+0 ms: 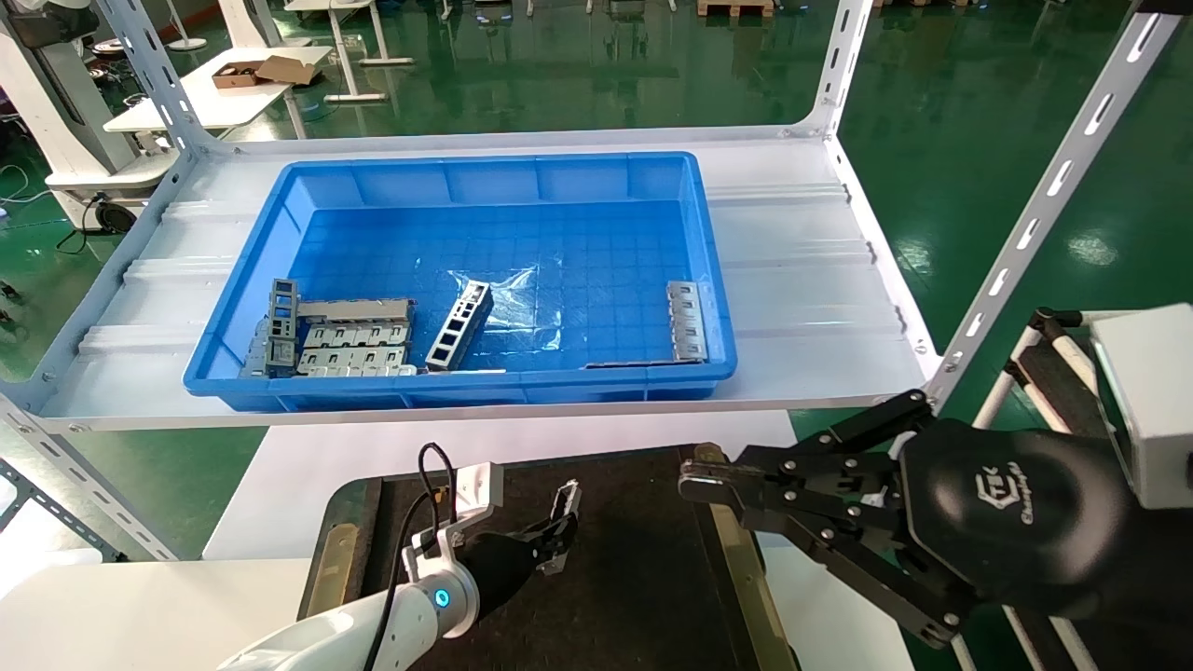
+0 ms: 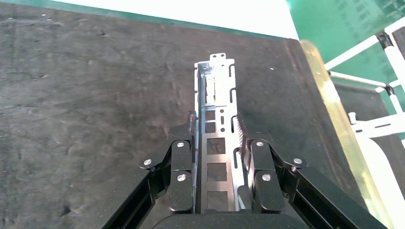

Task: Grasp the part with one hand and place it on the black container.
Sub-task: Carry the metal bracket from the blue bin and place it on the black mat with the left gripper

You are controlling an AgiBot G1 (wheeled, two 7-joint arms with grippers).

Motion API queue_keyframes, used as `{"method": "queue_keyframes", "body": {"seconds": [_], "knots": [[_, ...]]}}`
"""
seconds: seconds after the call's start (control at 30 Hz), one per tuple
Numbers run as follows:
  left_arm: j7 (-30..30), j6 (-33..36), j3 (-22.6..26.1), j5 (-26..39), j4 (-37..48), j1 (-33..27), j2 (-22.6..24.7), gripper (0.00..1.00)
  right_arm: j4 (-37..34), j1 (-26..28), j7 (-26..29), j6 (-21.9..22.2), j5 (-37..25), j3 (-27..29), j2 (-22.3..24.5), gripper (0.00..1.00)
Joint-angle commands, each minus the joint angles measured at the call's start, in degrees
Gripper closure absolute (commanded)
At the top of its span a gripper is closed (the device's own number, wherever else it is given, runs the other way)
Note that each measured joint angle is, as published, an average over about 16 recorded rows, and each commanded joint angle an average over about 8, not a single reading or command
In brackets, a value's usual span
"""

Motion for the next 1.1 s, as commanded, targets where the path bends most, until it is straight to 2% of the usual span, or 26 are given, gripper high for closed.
{"method": "queue_keyframes", "body": {"seconds": [0.03, 0.17, 0.2, 0.23, 0.27, 0.4, 0.47, 0.5, 0.53, 1.1], "knots": [[-0.09, -0.36, 0.23, -0.67, 1.07, 0.20, 0.52, 1.00, 0.00, 0.00, 0.00, 0.00, 0.00, 0.00, 0.00, 1.00], [-0.09, -0.43, 0.87, -2.07, 3.89, 0.43, 1.93, 1.00, 0.00, 0.00, 0.00, 0.00, 0.00, 0.00, 0.00, 0.98], [-0.07, -0.40, 1.05, -2.43, 4.59, 0.49, 2.29, 0.97, 0.00, 0.00, 0.00, 0.00, 0.00, 0.00, 0.00, 0.92], [-0.06, -0.35, 1.22, -2.76, 5.24, 0.53, 2.61, 0.91, 0.00, 0.00, 0.00, 0.00, 0.00, 0.00, 0.00, 0.82], [-0.03, -0.28, 1.42, -3.09, 5.87, 0.57, 2.93, 0.82, 0.00, 0.00, 0.00, 0.00, 0.00, 0.00, 0.00, 0.69], [0.07, 0.12, 2.21, -4.37, 7.81, 0.65, 3.91, 0.32, 0.00, 0.00, 0.00, 0.00, 0.00, 0.00, 0.00, 0.19], [0.11, 0.34, 2.60, -4.96, 8.36, 0.60, 4.18, 0.10, 0.00, 0.00, 0.00, 0.00, 0.00, 0.00, 0.00, 0.02], [0.13, 0.44, 2.81, -5.25, 8.56, 0.56, 4.28, 0.03, 0.00, 0.00, 0.00, 0.00, 0.00, 0.00, 0.00, 0.00], [0.14, 0.52, 3.00, -5.52, 8.68, 0.51, 4.35, 0.00, 0.00, 0.00, 0.00, 0.00, 0.00, 0.00, 0.00, 0.00], [1.00, 0.23, 7.08, -9.48, 7.51, -0.84, 3.83, 0.00, 0.00, 0.00, 0.00, 0.00, 0.00, -0.01, 0.00, 0.00]]}}
